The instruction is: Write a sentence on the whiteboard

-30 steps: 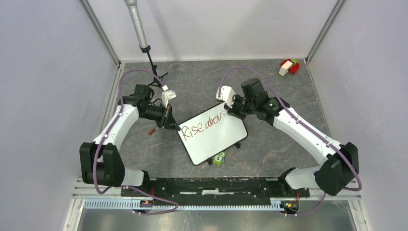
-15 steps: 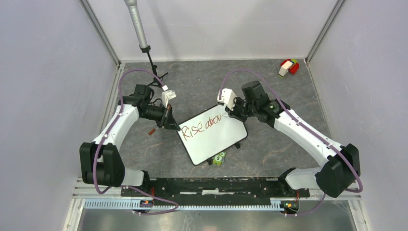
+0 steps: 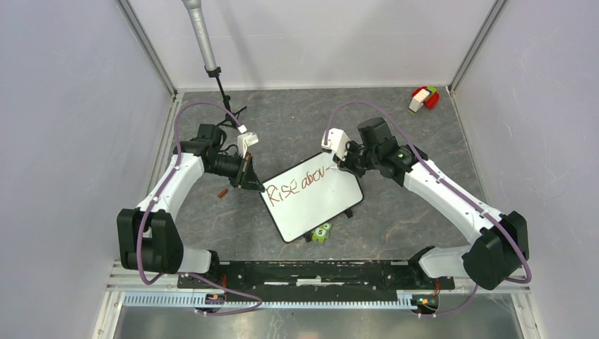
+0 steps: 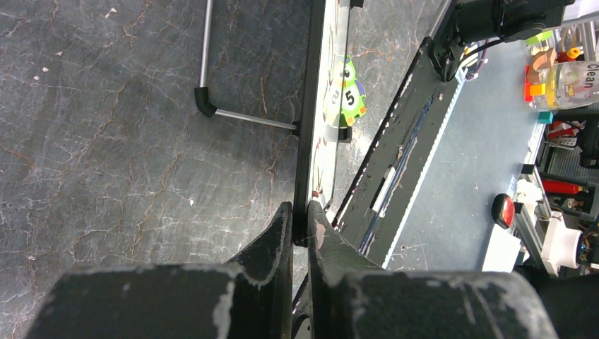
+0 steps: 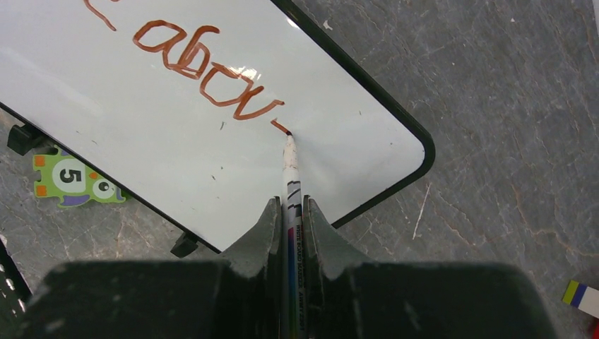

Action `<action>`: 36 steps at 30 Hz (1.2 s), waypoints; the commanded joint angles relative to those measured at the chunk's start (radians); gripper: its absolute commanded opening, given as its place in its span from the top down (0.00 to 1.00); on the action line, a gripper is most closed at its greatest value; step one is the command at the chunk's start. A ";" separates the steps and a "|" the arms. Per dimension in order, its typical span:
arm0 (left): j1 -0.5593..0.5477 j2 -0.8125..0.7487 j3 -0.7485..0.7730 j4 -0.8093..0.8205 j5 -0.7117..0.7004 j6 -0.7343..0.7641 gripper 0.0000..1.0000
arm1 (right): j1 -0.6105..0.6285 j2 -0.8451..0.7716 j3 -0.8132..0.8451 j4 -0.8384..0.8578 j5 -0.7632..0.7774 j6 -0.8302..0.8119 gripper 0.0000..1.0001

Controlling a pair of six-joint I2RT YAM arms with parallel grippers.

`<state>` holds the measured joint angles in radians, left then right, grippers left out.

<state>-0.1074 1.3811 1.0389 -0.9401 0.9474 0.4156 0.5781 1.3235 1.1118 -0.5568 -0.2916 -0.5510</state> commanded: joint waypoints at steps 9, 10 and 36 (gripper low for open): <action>-0.008 0.014 0.021 0.004 -0.026 0.015 0.97 | -0.047 0.027 0.055 0.020 0.019 -0.039 1.00; -0.009 0.014 0.022 0.004 -0.027 0.015 0.98 | -0.048 0.030 0.065 0.019 0.012 -0.035 1.00; -0.008 0.014 0.033 0.004 -0.029 0.015 0.98 | -0.017 0.026 0.050 0.011 -0.066 -0.008 1.00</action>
<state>-0.1081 1.3888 1.0462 -0.9489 0.9451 0.4156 0.5484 1.3586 1.1683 -0.5842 -0.3397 -0.5652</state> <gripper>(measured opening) 0.135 0.156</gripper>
